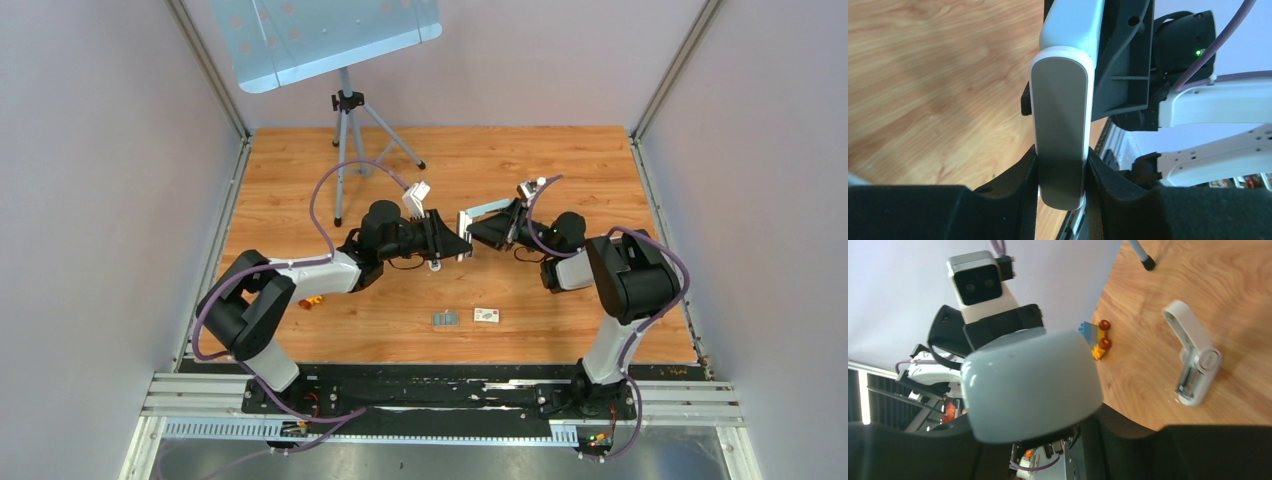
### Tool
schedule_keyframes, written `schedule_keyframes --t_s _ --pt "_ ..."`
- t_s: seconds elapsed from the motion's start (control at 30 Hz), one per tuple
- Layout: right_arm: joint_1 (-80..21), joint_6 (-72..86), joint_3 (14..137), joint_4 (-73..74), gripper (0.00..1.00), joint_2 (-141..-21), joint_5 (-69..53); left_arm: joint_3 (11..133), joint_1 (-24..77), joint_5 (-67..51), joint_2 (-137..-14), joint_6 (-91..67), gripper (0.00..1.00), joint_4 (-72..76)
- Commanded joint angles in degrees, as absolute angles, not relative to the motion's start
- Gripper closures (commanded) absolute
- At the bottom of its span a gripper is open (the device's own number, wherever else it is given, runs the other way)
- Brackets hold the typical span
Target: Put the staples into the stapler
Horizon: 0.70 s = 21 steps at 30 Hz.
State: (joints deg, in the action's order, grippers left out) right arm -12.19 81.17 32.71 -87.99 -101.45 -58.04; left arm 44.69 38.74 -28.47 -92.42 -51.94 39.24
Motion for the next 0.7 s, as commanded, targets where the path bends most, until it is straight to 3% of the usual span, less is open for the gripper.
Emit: schedule_keyframes --t_s 0.0,0.33,0.67 --pt "-10.5 78.9 29.8 -91.5 0.49 -106.4 -58.5 47.2 39.1 -25.8 -92.0 -46.6 1.00 35.9" --pt "-8.4 80.1 26.3 -91.4 0.39 -112.0 -57.6 50.2 39.3 -23.3 -96.6 -44.1 1.00 32.3" --pt "-7.4 80.1 23.1 -91.4 0.37 -116.6 -55.9 57.9 41.1 -12.0 -98.5 -36.4 1.00 14.4"
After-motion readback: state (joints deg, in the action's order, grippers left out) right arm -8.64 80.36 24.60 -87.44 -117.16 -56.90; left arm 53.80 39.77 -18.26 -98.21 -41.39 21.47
